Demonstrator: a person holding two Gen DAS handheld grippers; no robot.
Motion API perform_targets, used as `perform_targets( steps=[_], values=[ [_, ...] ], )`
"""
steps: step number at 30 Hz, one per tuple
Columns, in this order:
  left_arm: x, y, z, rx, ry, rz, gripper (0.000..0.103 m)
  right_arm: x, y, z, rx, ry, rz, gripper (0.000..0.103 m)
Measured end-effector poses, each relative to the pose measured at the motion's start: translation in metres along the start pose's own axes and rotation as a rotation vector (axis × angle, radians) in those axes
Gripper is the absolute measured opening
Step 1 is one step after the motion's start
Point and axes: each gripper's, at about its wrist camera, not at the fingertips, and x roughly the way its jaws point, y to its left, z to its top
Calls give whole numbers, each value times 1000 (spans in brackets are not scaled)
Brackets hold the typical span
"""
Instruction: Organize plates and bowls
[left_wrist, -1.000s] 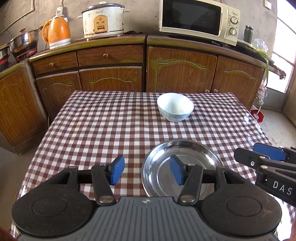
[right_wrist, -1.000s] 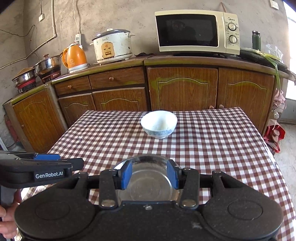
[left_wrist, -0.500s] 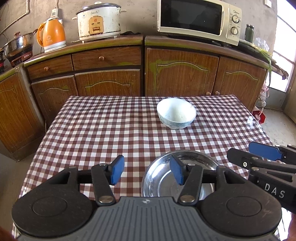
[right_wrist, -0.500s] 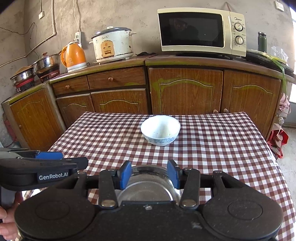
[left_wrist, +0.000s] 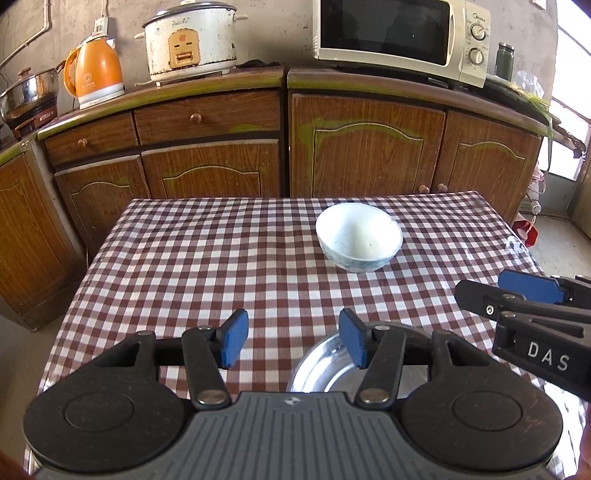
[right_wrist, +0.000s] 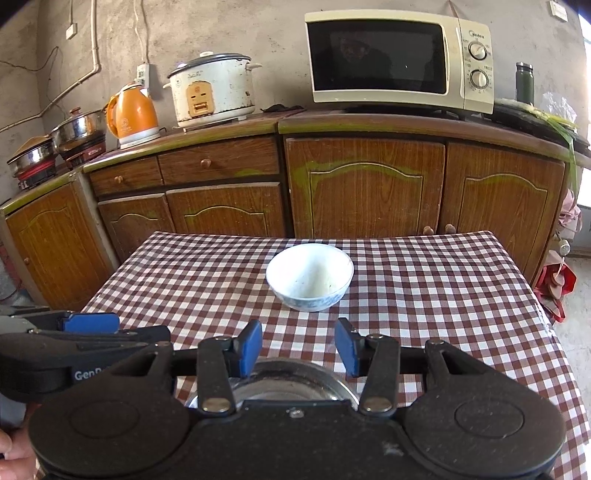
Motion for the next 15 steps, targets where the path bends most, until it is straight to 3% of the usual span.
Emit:
perform_targets(
  steps=[15],
  values=[
    [39,-1,17,2,17,4,56,49,-10,16,20,19,-6,54]
  ],
)
